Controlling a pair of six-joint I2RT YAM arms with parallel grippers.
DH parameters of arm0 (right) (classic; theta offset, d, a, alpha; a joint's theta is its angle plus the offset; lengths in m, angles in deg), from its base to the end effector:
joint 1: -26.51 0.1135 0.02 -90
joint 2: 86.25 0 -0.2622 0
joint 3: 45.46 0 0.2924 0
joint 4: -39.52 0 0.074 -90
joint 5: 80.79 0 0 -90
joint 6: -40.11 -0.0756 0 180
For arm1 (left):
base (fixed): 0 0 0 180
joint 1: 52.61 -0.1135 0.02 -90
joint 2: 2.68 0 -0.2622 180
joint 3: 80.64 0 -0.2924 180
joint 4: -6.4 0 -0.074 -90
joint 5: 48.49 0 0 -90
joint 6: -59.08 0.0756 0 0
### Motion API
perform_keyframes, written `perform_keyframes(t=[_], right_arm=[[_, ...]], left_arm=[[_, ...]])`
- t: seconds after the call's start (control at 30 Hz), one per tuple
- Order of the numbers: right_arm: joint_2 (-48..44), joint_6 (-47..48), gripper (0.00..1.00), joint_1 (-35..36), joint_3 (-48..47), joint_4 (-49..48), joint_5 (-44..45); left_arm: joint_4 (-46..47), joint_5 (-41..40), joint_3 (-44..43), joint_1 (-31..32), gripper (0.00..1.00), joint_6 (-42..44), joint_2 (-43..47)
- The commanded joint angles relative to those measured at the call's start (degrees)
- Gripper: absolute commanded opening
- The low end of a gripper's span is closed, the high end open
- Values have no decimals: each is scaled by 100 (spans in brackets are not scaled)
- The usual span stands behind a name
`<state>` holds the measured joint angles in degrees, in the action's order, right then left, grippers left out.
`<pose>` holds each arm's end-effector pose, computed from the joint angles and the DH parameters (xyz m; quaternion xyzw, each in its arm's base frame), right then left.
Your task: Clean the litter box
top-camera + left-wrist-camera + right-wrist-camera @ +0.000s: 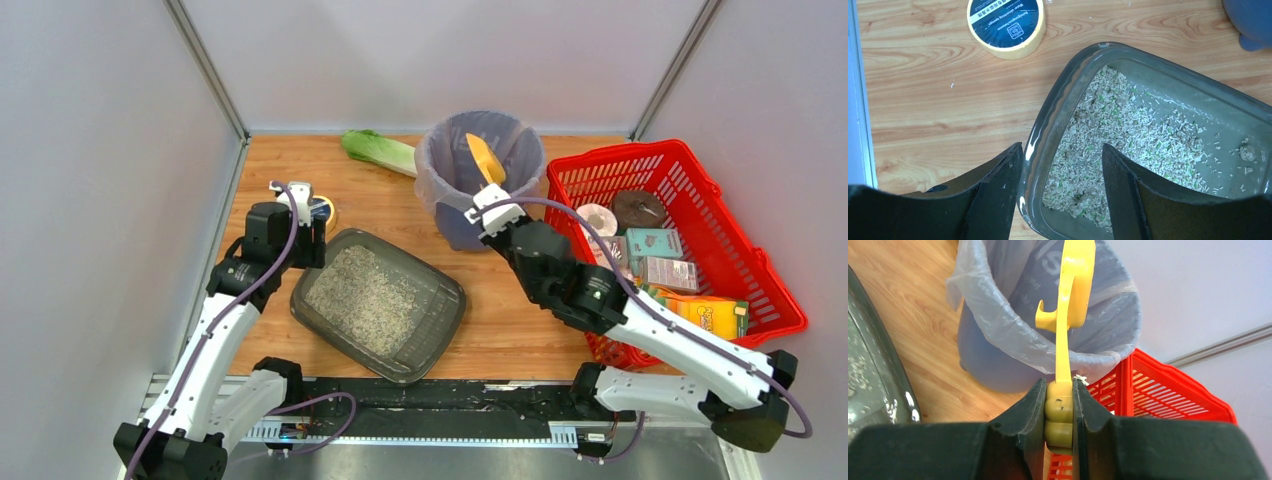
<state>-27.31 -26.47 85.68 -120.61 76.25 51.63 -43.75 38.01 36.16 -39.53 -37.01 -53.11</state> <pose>0.1909 0.2204 0.3742 -0.3507 0.7116 -0.1199 0.5969 0.2513 -0.0536 0.2895 0.0411 0.8951 -0.0468 0.4414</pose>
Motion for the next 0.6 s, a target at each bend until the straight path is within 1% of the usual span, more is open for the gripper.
perform_keyframes(t=[0.0, 0.03, 0.1, 0.23, 0.33, 0.43, 0.47, 0.53, 0.57], right_arm=[[-926, -284, 0, -64, 275, -1151, -241], [-1032, -564, 0, -108, 293, -1187, -321], [-1295, -820, 0, -266, 301, -1231, -637], [-1490, -1313, 0, -442, 337, -1232, -901], [-1622, -1761, 0, -644, 407, -1223, -1313], [-1754, -2541, 0, -1074, 407, -1179, -1910], [-1780, -2970, 0, -1327, 355, -1005, -2356], [-1859, -3430, 0, -1557, 153, -811, -2824], [-1903, -3606, 0, -1706, 109, -705, -3235]], left_arm=[[165, 52, -15, 19, 68, 55, 130], [157, 78, -15, 19, 68, 55, 130], [157, 78, -15, 19, 68, 64, 139], [157, 43, -6, 19, 68, 64, 157], [165, 43, 2, 19, 68, 64, 148], [157, 43, 2, 19, 68, 55, 139], [157, 43, 2, 19, 68, 64, 130], [157, 26, 2, 19, 68, 64, 148], [165, 26, 2, 19, 68, 64, 139]])
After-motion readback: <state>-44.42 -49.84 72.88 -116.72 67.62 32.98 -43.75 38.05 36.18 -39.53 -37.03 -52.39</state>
